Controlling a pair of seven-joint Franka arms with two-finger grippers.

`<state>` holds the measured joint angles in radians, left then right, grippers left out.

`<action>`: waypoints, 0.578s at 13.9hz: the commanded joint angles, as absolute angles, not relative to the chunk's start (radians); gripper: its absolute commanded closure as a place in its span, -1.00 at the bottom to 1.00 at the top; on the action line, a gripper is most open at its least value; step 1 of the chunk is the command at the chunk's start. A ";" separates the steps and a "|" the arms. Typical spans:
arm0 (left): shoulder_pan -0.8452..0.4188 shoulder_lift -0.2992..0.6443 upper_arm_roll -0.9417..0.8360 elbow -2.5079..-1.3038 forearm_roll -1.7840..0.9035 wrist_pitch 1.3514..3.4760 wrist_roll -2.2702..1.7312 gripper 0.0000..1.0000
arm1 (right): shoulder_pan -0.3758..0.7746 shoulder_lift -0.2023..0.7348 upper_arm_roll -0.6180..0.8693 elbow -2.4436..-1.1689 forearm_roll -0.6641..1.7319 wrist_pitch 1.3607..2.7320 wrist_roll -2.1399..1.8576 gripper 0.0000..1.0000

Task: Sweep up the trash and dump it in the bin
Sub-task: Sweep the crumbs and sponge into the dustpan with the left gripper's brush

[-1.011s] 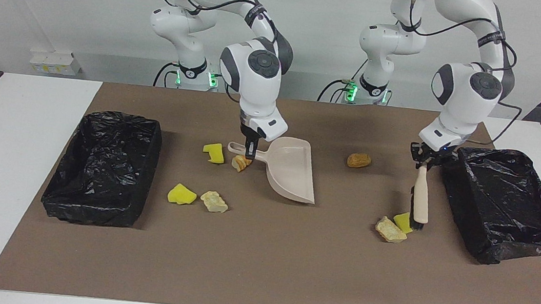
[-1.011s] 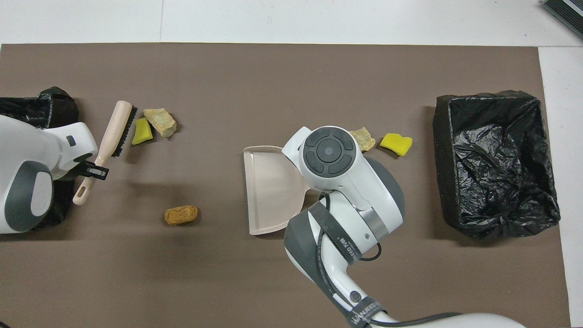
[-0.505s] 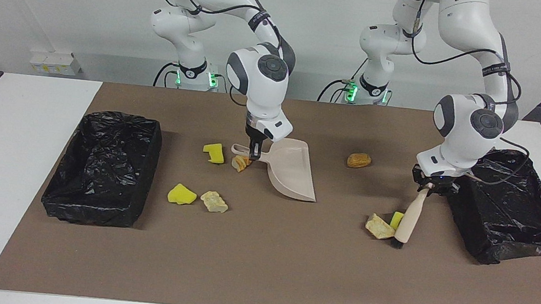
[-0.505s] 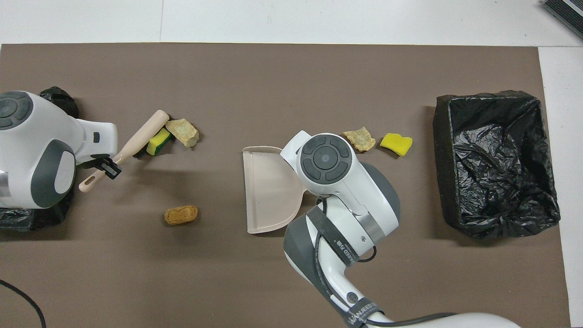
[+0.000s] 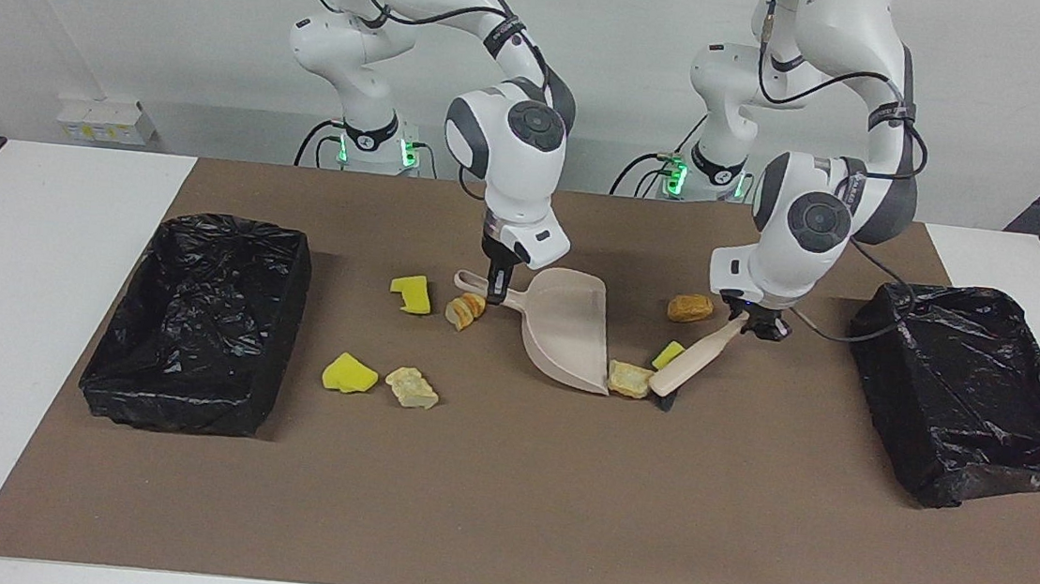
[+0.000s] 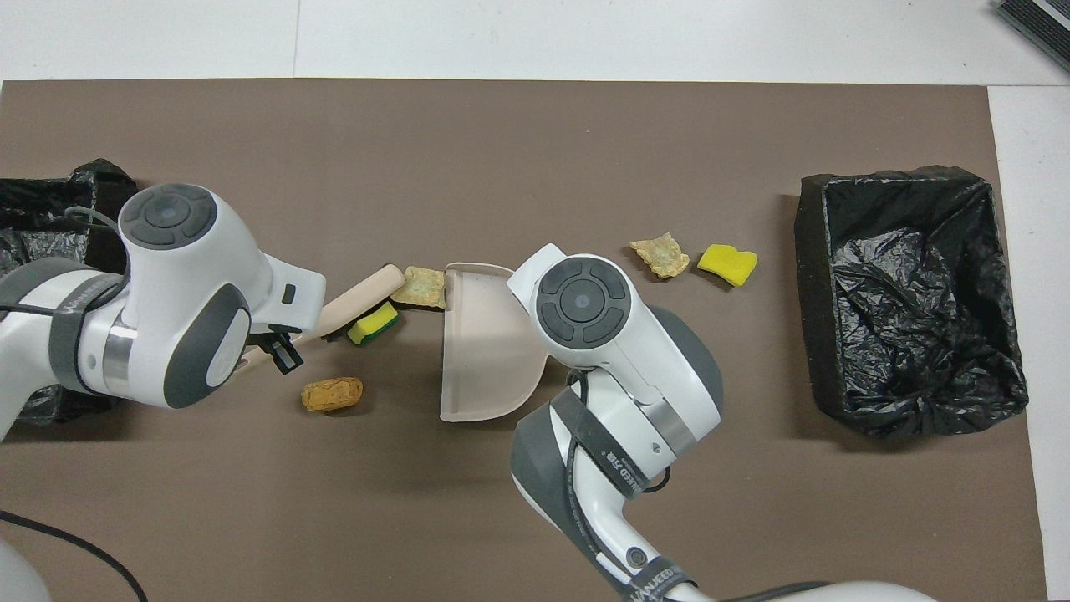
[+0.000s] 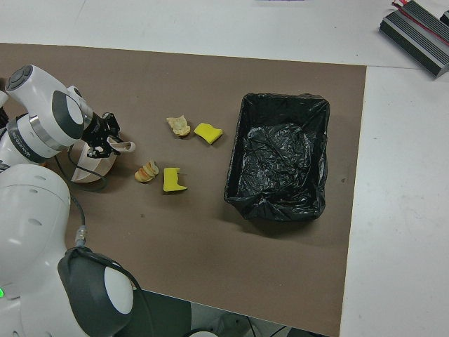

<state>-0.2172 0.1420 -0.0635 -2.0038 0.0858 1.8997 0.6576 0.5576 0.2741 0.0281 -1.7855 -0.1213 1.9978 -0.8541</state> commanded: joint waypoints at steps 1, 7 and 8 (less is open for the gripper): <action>-0.302 0.077 -0.051 -2.089 0.045 1.902 0.583 1.00 | 0.552 0.252 0.034 -1.804 -0.132 2.000 -0.833 1.00; -0.373 0.025 -0.045 -2.082 -0.089 1.887 0.401 1.00 | 0.543 0.255 0.034 -1.804 -0.127 2.011 -0.885 1.00; -0.365 0.006 -0.043 -2.082 -0.089 1.881 0.335 1.00 | 0.543 0.255 0.034 -1.804 -0.121 2.016 -0.887 1.00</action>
